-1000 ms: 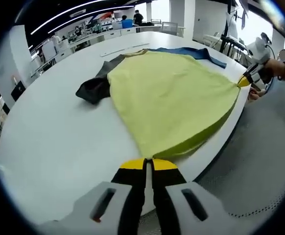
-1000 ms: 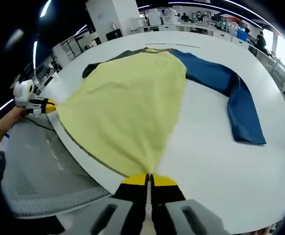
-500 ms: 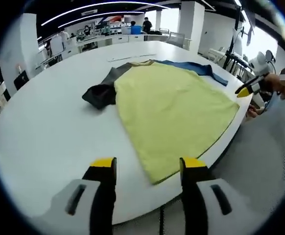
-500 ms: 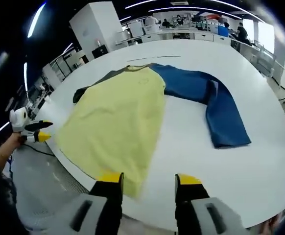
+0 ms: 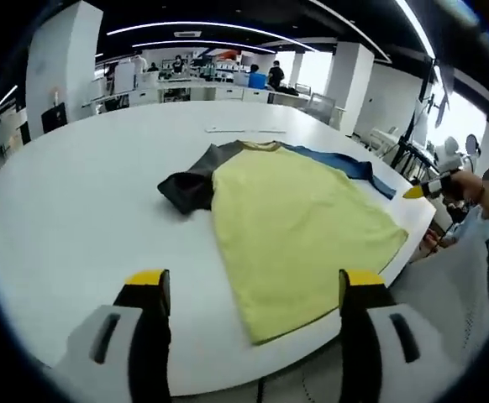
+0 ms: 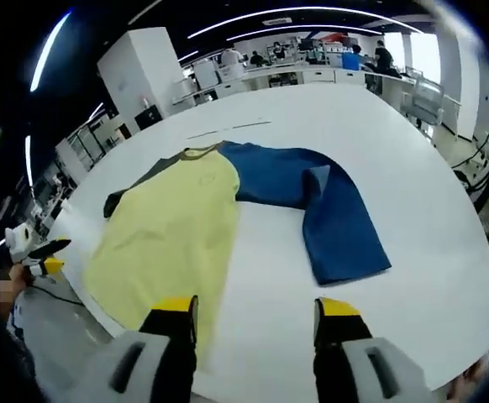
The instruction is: Fold the garment on the visible template until the final outline fits inside the template.
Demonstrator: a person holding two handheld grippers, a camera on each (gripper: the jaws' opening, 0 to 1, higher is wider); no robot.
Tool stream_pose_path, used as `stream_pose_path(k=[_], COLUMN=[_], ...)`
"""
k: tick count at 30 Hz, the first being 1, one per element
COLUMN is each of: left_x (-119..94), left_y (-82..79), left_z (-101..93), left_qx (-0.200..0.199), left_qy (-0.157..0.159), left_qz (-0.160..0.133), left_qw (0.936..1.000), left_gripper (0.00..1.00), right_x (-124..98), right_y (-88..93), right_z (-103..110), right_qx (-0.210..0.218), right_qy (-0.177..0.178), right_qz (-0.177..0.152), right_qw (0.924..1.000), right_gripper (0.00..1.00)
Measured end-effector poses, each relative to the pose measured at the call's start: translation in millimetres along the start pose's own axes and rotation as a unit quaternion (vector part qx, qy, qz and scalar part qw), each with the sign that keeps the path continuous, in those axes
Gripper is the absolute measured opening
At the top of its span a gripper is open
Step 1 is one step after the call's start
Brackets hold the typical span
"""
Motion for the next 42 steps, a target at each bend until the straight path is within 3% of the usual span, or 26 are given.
stream_pose_path(k=[12,19,32,42], left_x=[-0.7,-1.1,-2.0,-3.2], left_y=[-14.7,-15.4,-23.9,-24.5], left_z=[-3.1,-6.4,-4.7,-6.0], left_qx=[0.007,0.01,0.009,0.008], left_qy=[-0.006,-0.007,-0.007,-0.004], left_qz=[-0.024,-0.021,-0.038,-0.036], left_qw=[0.9997,0.9997,0.9992,0.9993], left_gripper=[0.99,0.99,0.95,0.87], right_x=[11.4,21.6,34.9,40.5], right_y=[-7.5,-2.6,-2.4,-3.9], right_z=[-49.5,-69.5,-84.6,-80.1], right_qx=[0.039,0.063,0.079,0.073], right_qy=[0.051,0.088,0.15,0.202], right_qz=[-0.001,0.006,0.009,0.01], right_qw=[0.998,0.9941,0.9855,0.9767], right_gripper=[0.48,0.43,0.31,0.23])
Point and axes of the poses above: the point that each gripper's makers call its tool centre point, and the gripper's own axes: x roughly forward along the fingers, z roughly to its left, y roughly out of its underside, the point moved 2 cm from there along -x, roughly backward along the fingers
